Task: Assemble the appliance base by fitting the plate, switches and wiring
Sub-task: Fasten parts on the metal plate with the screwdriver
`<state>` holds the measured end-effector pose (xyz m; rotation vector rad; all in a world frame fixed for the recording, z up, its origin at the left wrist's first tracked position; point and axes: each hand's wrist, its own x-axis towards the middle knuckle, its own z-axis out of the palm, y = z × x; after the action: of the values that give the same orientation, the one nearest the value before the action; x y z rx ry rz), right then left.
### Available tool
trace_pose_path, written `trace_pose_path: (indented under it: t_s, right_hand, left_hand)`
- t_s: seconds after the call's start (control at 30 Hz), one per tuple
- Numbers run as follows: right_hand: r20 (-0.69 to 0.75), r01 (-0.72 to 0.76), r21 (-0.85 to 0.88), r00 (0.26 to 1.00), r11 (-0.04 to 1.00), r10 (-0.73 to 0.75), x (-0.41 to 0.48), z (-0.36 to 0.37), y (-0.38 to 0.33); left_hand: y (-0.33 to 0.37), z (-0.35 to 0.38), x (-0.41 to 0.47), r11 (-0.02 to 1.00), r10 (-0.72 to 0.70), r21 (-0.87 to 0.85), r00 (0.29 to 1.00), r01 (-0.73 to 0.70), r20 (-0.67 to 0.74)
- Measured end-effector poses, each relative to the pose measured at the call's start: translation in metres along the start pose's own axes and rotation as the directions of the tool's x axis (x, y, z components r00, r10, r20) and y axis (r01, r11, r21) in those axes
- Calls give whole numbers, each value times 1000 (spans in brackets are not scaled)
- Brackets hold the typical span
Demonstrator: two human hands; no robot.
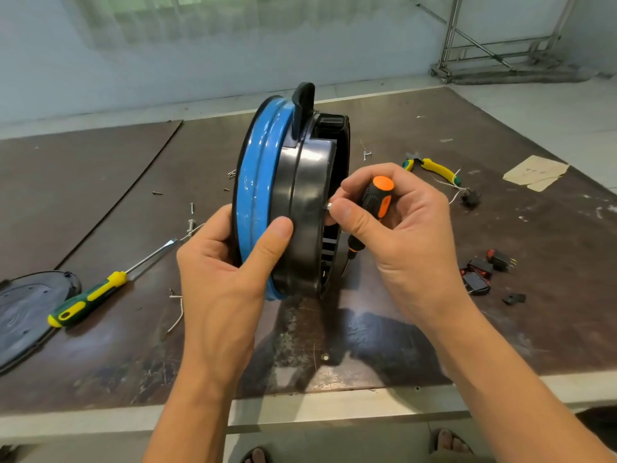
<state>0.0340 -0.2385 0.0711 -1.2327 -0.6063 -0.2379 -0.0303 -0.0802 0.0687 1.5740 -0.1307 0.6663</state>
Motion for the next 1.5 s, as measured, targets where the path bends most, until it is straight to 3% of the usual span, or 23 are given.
trace_pose_path:
  t_s: [0.2,0.43,0.73,0.97,1.2,1.5]
  right_hand:
    - [27,13,10,1000,1000,-13,0,2,1]
    - [-3,-51,29,999,998,51,8,-13,3]
    - [-2,-114,-57,993,992,114,13,-30,5]
    - [86,-134,-118,986,984,144,10,-28,7]
    - [141,-149,-175,975,973,174,7,-25,11]
    - [103,-187,-244,971,952,217,7,-26,12]
  left_hand:
    - [-3,-3,0,999,-15,-47,999,14,-34]
    - [-7,-19,8,917,-219,-366,968,160,-125]
    - [-13,-28,13,896,-259,-416,943,154,-208]
    - [-21,-28,14,851,-316,-494,924,176,-216]
    - [-20,-26,12,884,-288,-435,933,172,-217]
    - [-29,-30,14,840,-348,-510,906,187,-241]
